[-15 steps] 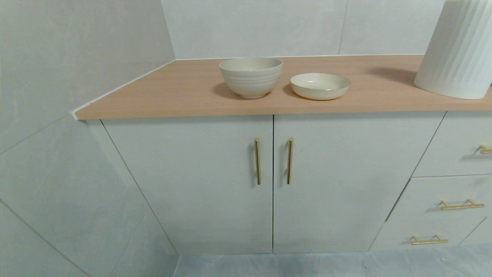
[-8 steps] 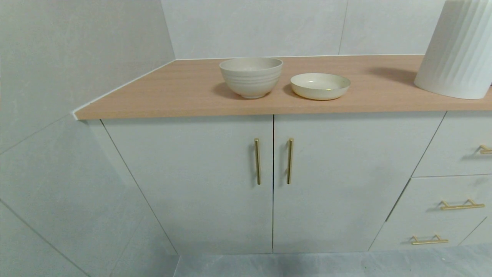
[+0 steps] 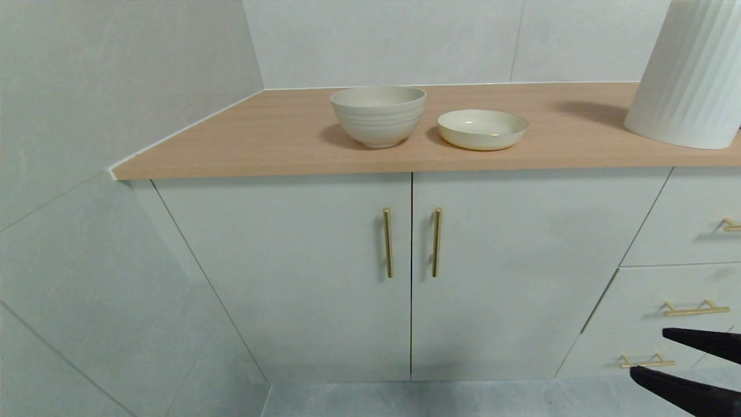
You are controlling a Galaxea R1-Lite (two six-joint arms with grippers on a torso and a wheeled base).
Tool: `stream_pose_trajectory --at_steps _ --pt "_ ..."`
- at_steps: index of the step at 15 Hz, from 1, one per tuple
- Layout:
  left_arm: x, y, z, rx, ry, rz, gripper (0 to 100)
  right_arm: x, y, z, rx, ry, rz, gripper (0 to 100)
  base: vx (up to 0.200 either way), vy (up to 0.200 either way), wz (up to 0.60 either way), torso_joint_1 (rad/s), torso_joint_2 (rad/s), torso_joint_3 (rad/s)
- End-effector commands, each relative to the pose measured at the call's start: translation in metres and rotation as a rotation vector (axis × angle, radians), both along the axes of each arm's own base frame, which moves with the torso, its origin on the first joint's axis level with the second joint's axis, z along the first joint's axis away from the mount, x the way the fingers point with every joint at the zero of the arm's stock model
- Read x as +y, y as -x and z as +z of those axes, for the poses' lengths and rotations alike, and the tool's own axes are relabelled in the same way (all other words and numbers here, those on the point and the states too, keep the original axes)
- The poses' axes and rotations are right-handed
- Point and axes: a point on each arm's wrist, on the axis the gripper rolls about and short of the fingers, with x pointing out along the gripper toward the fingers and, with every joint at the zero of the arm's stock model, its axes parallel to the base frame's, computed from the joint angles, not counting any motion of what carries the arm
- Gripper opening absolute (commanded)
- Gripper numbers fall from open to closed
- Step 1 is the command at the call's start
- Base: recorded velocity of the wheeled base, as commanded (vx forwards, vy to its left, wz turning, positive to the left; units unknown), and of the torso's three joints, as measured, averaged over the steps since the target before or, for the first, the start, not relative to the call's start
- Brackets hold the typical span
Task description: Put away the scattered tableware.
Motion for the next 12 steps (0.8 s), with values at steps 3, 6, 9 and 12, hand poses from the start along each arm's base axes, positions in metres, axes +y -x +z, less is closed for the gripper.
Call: stream_pose_trajectory --at_steps 3,6,9,12 --pt "0.000 0.000 0.000 0.000 0.000 0.000 100 0.060 -0.091 0.006 0.015 0.006 0.151 100 0.000 0.000 0.00 0.000 0.00 0.000" --pt "0.000 0.000 0.000 0.000 0.000 0.000 100 0.090 -0.117 0.008 0.020 -0.004 0.212 100 0.000 0.000 0.00 0.000 0.00 0.000" --pt "0.000 0.000 0.000 0.000 -0.001 0.000 100 0.114 -0.142 0.009 0.017 -0.007 0.246 100 0.000 0.000 0.00 0.000 0.00 0.000" --pt "0.000 0.000 0.000 0.000 0.000 0.000 100 0.129 -0.155 0.001 0.060 -0.027 0.249 100 0.000 0.000 0.00 0.000 0.00 0.000"
